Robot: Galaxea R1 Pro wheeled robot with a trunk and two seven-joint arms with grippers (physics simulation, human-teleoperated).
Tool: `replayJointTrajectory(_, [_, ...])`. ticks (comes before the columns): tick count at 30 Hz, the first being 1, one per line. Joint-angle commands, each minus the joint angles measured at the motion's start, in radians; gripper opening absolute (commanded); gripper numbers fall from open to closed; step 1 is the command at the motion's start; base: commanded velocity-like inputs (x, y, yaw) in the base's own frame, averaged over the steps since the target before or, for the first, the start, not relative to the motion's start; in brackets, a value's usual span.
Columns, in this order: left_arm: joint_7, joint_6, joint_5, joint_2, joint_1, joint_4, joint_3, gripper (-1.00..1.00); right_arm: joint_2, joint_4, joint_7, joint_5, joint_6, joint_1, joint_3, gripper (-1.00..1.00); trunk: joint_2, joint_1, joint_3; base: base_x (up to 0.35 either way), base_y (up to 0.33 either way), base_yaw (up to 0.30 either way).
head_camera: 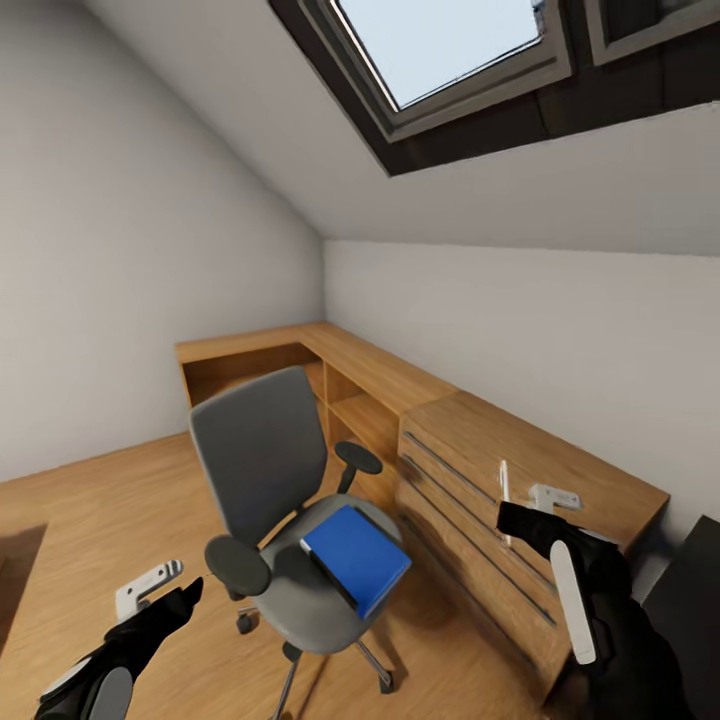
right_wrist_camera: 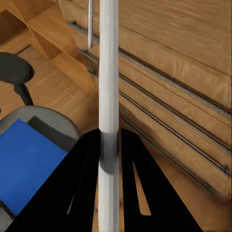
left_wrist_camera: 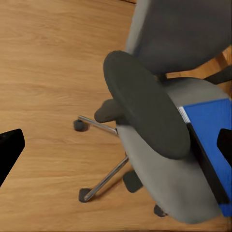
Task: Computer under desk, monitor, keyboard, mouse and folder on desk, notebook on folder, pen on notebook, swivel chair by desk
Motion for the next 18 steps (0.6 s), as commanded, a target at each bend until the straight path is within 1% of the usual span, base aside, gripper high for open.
replayJointTrajectory(1, [0.007,0.004,0.010,-0.001,-0.001,-0.002,-0.001,1.00,0.001,-0.001,-0.001,-0.008,0.005,-0.001,-0.005,-1.00,0.007,-0.004,0.002,0.000,0.000,-0.269])
replayJointTrajectory(15, [0.008,0.002,0.008,-0.001,-0.001,-0.002,-0.005,1.00,0.000,0.004,0.001,-0.007,0.003,-0.001,-0.010,-1.00,0.105,-0.058,0.046,0.000,0.000,-0.269])
replayJointTrajectory(18, [0.008,0.002,0.008,-0.001,-0.001,-0.002,-0.005,1.00,-0.003,0.006,0.000,-0.006,-0.001,-0.001,-0.012,-1.00,0.105,-0.058,0.046,0.000,0.000,-0.279])
